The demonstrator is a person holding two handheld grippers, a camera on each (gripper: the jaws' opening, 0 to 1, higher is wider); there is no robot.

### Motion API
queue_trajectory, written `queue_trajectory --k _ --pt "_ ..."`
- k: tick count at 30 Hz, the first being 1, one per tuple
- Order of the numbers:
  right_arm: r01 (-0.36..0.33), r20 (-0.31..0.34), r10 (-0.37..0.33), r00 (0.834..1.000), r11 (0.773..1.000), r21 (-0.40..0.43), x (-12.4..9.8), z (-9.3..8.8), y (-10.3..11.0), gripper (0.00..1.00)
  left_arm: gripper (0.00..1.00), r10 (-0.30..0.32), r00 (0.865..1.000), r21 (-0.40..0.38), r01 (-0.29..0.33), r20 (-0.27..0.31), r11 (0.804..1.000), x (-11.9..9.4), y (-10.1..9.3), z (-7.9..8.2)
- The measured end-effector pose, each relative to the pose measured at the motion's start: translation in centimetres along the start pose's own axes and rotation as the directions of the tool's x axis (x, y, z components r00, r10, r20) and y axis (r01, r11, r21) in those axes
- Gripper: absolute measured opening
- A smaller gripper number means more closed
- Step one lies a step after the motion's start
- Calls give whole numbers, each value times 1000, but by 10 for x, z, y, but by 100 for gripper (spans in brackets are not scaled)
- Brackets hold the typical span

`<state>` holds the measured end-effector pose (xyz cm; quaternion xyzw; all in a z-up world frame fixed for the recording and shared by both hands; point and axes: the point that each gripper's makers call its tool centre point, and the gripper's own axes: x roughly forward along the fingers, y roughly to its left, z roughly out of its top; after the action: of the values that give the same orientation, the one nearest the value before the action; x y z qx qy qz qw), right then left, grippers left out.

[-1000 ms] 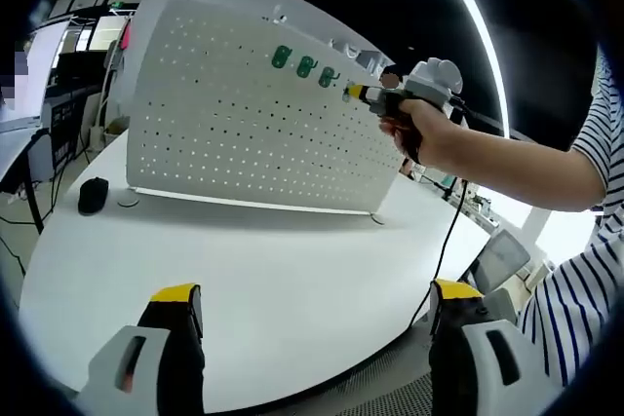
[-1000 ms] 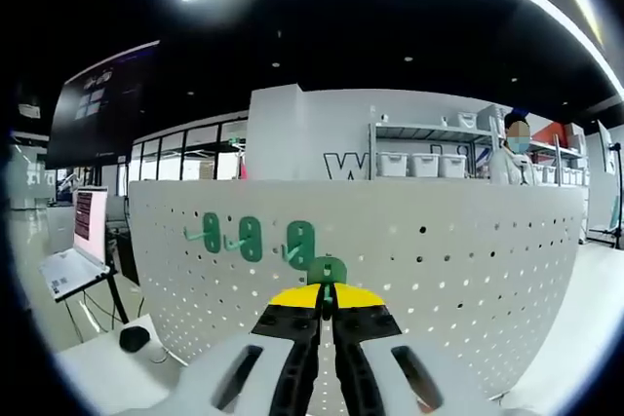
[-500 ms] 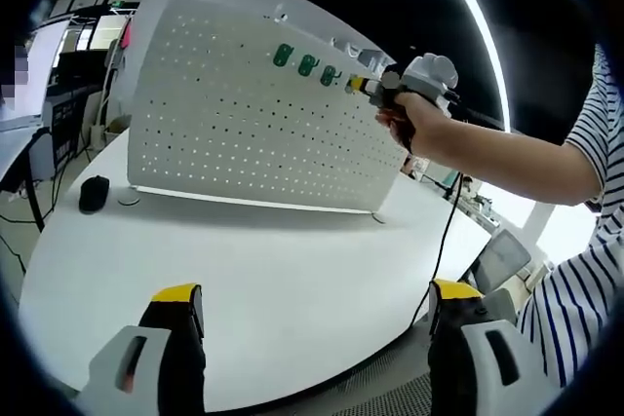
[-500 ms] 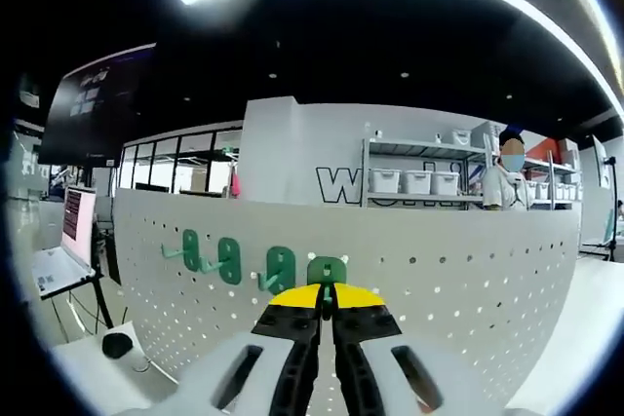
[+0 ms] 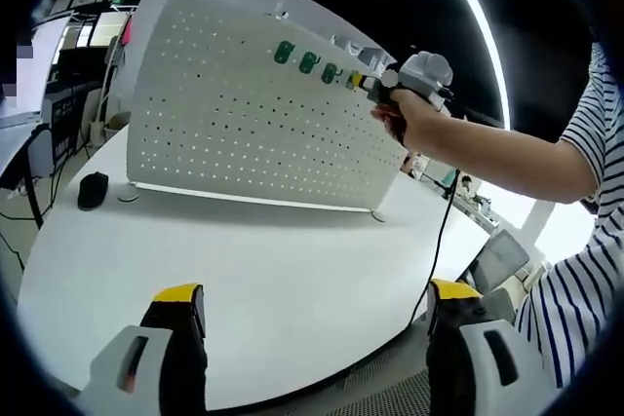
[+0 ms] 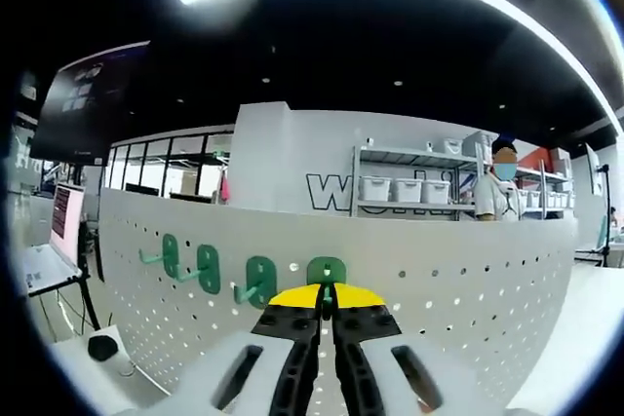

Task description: Insert the hook assembly into the mounting plate slot until the hook locks in place.

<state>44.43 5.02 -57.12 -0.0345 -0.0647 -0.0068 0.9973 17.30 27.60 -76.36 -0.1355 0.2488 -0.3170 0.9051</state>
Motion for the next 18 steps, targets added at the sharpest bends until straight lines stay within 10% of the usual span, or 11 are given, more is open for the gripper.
queue_trajectory --k 18 --pt "7 -11 -7 1000 1000 -1 8 -7 1 0 95 15 1000 -10 -15 0 1000 1 4 0"
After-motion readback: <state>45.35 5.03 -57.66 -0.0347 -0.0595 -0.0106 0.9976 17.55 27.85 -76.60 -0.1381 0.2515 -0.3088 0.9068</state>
